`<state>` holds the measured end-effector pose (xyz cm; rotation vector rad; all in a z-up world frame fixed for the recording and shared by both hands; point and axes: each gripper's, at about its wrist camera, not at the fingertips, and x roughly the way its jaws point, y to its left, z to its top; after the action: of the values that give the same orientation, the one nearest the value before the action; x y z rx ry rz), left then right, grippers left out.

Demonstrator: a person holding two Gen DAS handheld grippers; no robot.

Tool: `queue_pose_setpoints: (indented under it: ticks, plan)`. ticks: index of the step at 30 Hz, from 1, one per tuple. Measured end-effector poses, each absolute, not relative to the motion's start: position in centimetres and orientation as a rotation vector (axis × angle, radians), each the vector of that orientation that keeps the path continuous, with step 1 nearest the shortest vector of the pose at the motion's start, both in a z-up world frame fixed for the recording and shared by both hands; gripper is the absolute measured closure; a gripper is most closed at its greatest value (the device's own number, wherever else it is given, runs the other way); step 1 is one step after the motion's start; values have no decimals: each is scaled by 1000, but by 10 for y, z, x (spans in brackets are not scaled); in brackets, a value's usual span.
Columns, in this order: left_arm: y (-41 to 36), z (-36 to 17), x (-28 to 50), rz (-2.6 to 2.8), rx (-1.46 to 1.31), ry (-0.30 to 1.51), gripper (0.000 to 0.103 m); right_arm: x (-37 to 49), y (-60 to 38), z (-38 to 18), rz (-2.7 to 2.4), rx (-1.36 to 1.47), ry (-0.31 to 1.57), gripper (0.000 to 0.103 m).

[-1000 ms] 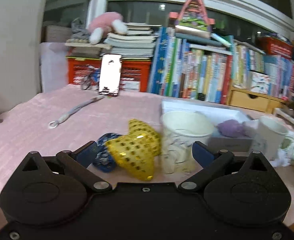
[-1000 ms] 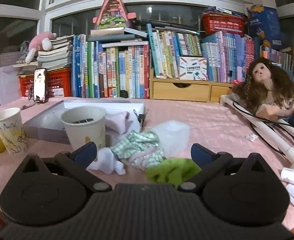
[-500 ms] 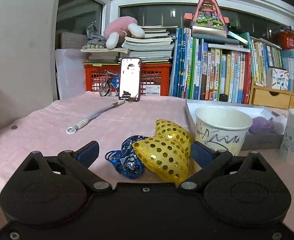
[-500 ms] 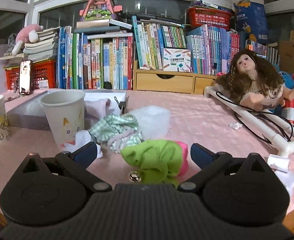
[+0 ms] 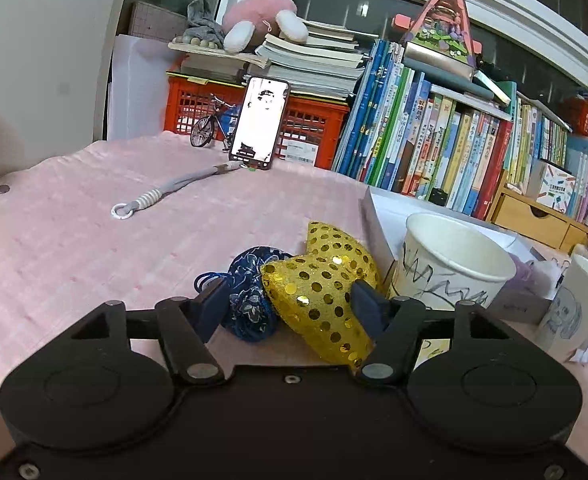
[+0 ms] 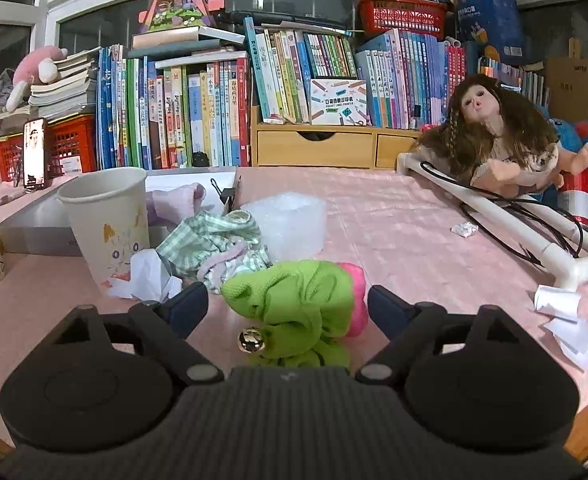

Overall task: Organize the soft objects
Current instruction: 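Grasp the yellow sequined bow with the left tool while the right tool grasps the green scrunchie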

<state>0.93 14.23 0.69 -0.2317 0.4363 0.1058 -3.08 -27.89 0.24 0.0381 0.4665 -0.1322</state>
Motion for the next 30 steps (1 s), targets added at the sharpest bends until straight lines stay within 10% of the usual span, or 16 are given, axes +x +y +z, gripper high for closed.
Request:
queue_pose_setpoints:
  ticks: [30]
  plan:
    - [137,13,13,109,-229,416,71,-32,-274,5,-164,8,457,59]
